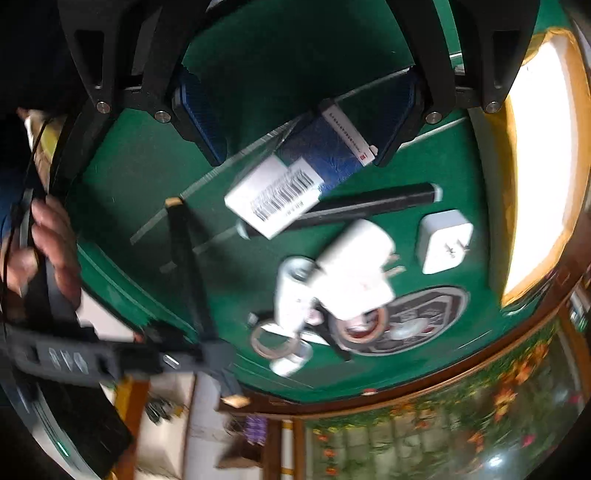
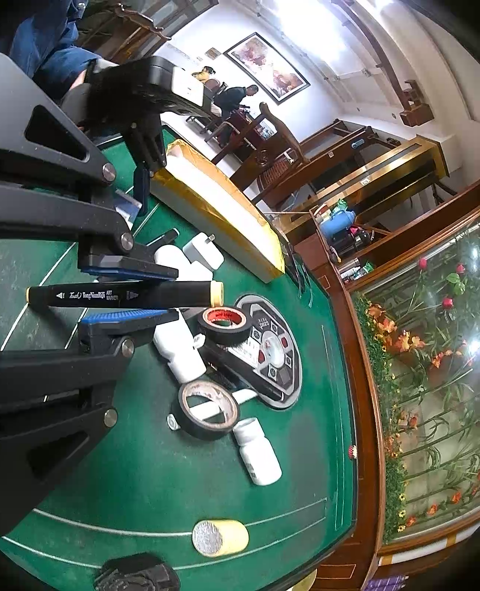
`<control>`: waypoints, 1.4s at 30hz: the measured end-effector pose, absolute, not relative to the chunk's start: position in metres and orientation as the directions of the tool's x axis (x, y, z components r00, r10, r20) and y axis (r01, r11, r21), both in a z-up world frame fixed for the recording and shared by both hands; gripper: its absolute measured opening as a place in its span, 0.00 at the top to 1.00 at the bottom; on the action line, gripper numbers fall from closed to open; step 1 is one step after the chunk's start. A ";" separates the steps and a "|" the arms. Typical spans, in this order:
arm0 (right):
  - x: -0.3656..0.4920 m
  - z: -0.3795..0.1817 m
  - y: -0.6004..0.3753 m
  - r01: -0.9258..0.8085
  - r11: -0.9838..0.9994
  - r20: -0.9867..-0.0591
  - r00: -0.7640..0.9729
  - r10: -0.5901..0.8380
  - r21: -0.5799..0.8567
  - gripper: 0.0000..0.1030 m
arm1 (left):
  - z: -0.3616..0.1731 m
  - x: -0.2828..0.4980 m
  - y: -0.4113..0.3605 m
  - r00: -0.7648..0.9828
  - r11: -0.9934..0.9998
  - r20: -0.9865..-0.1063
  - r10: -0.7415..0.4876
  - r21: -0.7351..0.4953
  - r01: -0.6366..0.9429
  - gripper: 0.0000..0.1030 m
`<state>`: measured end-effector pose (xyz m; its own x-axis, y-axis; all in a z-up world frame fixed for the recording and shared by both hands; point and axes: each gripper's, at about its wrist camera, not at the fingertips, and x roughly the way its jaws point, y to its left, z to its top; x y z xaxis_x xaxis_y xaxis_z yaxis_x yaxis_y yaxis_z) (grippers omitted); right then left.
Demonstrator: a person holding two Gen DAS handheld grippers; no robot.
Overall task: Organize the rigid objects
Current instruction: 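Carry the medicine box with the left gripper while the right gripper carries the marker to the tray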
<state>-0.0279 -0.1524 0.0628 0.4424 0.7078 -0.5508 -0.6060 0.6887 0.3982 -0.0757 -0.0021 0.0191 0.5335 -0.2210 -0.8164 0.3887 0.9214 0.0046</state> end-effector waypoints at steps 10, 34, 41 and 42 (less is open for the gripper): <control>-0.027 0.056 -0.141 -0.597 0.698 -0.576 0.430 0.695 0.396 0.86 | 0.017 -0.066 -0.015 0.487 0.906 -0.835 -0.255 -0.031 0.421 0.44; -0.006 0.023 -0.152 -0.469 0.789 -0.689 0.417 0.593 0.396 0.78 | 0.028 -0.079 -0.031 0.421 0.871 -0.853 -0.308 -0.075 0.485 0.15; -0.020 0.030 -0.160 -0.470 0.815 -0.718 0.430 0.547 0.340 0.56 | 0.031 -0.063 -0.038 0.482 0.916 -0.842 -0.243 -0.036 0.400 0.12; -0.024 0.031 -0.160 -0.471 0.821 -0.733 0.424 0.532 0.323 0.56 | 0.029 -0.062 -0.042 0.484 0.917 -0.845 -0.228 -0.019 0.399 0.21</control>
